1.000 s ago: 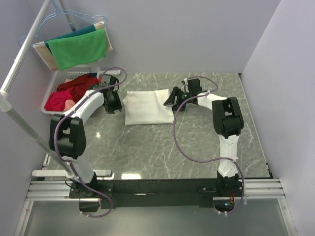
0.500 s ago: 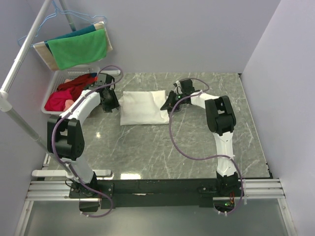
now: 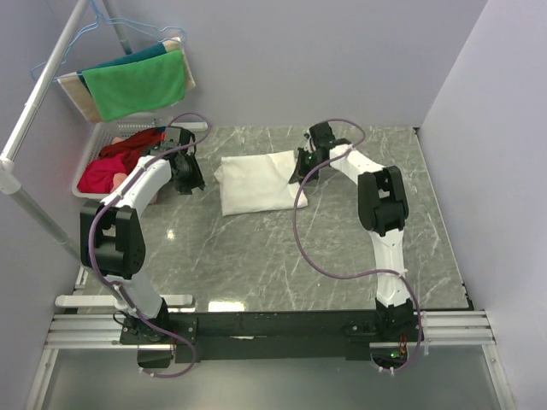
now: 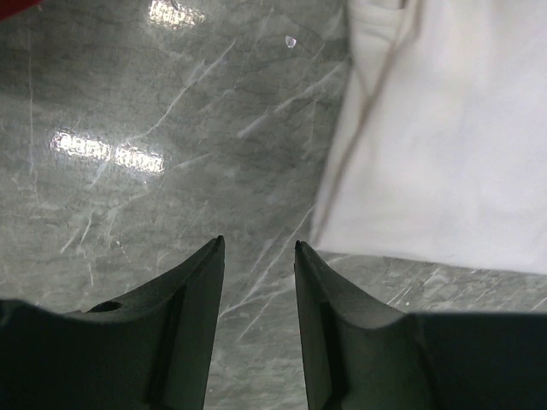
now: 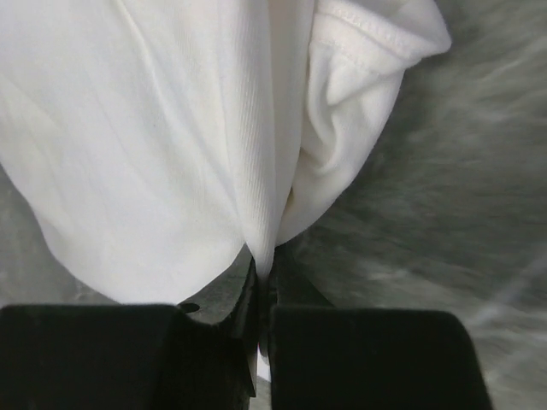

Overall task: Fold and stack the t-shirts
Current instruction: Neatly place the folded tshirt to the corner

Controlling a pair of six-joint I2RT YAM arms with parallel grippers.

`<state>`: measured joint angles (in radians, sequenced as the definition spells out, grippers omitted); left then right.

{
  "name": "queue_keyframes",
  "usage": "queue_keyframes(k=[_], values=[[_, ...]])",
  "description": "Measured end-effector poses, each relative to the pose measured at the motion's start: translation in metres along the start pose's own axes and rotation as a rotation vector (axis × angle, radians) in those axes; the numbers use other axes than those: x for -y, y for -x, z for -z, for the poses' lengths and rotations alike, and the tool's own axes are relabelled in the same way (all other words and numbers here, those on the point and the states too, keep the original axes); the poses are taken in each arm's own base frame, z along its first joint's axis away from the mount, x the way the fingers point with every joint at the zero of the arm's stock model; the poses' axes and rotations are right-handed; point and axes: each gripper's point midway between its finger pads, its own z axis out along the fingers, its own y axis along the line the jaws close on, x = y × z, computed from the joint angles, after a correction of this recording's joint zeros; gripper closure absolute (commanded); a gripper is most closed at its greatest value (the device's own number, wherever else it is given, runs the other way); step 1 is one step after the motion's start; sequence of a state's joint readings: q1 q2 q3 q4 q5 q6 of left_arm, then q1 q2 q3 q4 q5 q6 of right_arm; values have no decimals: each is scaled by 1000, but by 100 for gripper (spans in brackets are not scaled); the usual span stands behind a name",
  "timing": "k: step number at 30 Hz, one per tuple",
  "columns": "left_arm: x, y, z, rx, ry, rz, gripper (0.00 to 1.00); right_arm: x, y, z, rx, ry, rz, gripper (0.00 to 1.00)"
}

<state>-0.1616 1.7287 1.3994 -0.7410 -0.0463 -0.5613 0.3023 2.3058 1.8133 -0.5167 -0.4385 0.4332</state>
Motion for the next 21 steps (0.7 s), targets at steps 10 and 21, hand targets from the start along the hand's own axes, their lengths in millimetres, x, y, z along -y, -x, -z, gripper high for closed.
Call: queue_keyframes(k=[10,21], values=[[4,5,3,9,-15,-3,56,61,86,71,197,-306,69,100],[17,24,6,24,-41,-20,56,186,135,105,267,-681,132,100]])
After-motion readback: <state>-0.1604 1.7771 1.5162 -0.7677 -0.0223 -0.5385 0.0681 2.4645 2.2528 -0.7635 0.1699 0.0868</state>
